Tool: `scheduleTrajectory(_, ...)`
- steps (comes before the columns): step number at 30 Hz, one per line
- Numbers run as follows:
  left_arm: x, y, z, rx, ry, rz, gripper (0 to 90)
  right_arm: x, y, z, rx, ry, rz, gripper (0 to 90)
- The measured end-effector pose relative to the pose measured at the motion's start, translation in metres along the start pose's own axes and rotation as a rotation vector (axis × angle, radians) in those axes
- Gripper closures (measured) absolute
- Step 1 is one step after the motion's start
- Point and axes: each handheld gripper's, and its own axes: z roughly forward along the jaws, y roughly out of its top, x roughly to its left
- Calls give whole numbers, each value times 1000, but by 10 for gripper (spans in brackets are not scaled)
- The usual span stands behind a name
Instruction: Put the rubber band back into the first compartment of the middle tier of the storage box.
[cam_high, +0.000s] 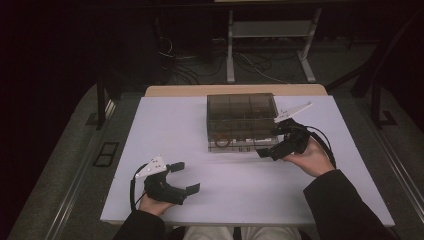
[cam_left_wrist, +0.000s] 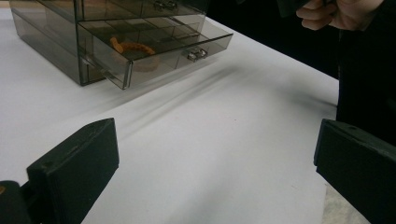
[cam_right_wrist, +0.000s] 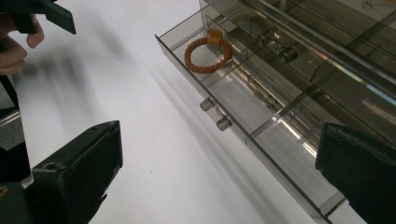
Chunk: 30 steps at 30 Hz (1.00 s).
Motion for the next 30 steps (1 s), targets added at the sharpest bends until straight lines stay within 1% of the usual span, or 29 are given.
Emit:
scheduleTrajectory(12,0,0,0,0,-1,0,0,1,-22,-11,-8,-10,27,1)
scheduleTrajectory(18,0,0,0,-1,-1,-1,0,3,-34,-16,-26,-17,43,1)
scheduleTrajectory(30,0,0,-1,0,-1,-2,0,7,-58,-25,-44,-22,74,1)
